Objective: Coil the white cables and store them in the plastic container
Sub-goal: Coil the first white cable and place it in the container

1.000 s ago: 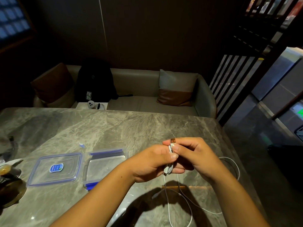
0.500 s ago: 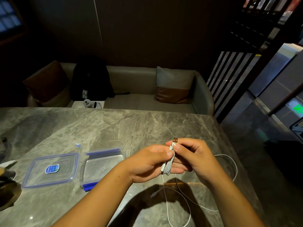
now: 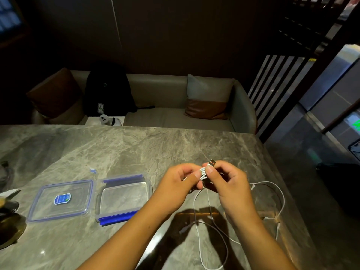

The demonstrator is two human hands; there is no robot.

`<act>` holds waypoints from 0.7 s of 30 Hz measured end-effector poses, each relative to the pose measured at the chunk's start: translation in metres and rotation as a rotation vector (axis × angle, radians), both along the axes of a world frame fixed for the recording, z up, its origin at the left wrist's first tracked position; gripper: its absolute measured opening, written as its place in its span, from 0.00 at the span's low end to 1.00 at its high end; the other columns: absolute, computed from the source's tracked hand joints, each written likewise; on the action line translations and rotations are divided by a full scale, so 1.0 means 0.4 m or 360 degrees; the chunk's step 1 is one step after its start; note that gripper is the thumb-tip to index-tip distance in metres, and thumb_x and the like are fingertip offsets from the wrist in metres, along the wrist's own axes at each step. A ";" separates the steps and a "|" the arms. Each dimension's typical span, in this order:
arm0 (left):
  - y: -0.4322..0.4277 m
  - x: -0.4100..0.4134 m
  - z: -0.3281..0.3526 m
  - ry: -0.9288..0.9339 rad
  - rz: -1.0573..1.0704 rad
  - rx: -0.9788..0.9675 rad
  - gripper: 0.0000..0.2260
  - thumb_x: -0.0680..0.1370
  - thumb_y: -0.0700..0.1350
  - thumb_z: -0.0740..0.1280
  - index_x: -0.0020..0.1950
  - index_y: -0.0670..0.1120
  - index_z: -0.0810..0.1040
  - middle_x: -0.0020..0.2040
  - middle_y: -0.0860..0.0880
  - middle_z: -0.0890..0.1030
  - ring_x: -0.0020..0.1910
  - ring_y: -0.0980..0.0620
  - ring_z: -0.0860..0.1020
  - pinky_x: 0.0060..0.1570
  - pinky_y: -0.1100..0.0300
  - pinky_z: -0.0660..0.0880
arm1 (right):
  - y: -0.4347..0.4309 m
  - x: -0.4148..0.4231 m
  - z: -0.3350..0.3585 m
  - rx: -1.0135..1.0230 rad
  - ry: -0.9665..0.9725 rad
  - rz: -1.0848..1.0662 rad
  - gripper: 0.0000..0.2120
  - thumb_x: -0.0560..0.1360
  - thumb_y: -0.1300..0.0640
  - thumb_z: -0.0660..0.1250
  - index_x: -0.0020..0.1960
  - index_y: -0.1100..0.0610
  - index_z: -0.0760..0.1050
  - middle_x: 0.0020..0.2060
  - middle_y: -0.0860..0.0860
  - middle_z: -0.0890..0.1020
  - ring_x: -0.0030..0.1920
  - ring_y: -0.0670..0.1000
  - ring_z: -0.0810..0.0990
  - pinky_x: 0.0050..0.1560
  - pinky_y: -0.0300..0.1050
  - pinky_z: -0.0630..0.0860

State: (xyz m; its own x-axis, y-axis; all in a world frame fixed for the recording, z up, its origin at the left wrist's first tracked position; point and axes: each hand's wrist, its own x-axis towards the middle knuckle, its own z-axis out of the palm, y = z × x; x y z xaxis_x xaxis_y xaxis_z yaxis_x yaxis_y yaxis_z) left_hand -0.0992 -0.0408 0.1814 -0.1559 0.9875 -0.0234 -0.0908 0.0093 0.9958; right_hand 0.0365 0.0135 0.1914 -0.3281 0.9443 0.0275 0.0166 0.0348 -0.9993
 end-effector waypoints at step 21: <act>0.004 -0.080 -0.068 -0.0227 0.0393 -0.0090 0.05 0.79 0.39 0.68 0.49 0.41 0.83 0.34 0.43 0.78 0.26 0.54 0.69 0.30 0.64 0.69 | 0.009 -0.059 -0.024 -0.0148 0.0040 0.0071 0.03 0.79 0.65 0.65 0.47 0.60 0.72 0.37 0.50 0.83 0.37 0.48 0.84 0.34 0.40 0.79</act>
